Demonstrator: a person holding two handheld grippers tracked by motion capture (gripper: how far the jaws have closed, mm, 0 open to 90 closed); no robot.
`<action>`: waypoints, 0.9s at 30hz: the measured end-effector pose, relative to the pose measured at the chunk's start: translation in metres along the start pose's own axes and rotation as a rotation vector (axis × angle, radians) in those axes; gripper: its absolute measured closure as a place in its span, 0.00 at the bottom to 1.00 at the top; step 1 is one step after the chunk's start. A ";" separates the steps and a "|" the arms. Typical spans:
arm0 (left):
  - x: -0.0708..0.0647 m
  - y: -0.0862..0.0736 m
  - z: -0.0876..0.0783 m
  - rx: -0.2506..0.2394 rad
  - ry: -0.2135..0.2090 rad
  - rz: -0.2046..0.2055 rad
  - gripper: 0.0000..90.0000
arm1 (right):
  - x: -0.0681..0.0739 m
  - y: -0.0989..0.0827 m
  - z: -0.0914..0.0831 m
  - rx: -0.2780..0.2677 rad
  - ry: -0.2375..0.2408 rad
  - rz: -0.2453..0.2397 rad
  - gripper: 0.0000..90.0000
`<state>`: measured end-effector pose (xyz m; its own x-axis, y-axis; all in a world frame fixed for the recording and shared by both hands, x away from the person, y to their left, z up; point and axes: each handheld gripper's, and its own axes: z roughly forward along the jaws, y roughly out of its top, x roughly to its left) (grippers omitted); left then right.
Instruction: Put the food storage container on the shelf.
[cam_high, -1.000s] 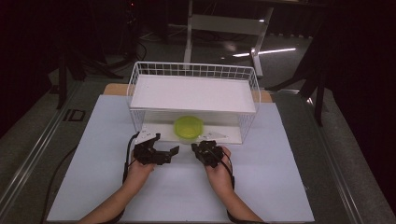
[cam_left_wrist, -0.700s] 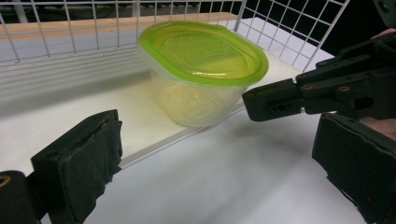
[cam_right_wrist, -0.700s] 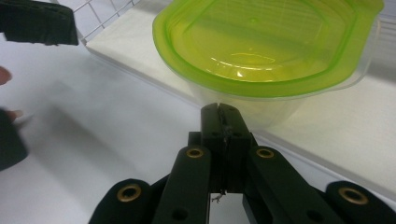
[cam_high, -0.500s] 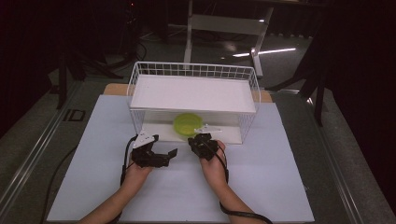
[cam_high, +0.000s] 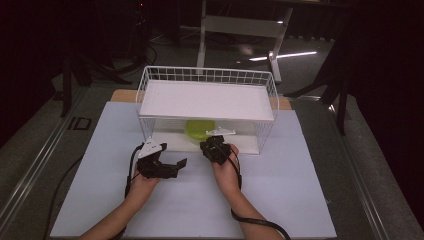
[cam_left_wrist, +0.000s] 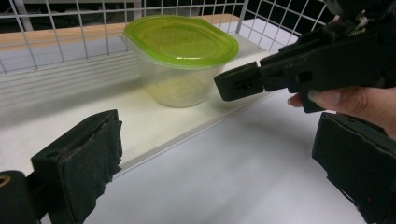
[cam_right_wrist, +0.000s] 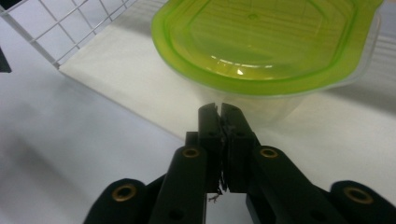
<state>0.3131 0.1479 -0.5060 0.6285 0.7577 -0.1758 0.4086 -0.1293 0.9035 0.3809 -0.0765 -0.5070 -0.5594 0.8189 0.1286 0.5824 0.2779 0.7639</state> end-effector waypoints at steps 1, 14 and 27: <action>0.000 0.000 0.000 0.004 -0.002 0.003 0.03 | 0.001 -0.001 -0.002 -0.002 0.003 -0.003 0.95; -0.013 0.000 -0.011 -0.019 -0.064 0.041 0.03 | 0.011 -0.020 -0.039 -0.054 0.102 -0.063 0.43; -0.022 0.000 -0.029 -0.027 -0.121 0.046 0.03 | 0.008 -0.036 -0.074 -0.110 0.204 -0.103 0.19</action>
<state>0.2804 0.1501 -0.4904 0.7219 0.6687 -0.1780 0.3605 -0.1439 0.9216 0.3121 -0.1172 -0.4869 -0.7261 0.6679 0.1632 0.4549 0.2887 0.8425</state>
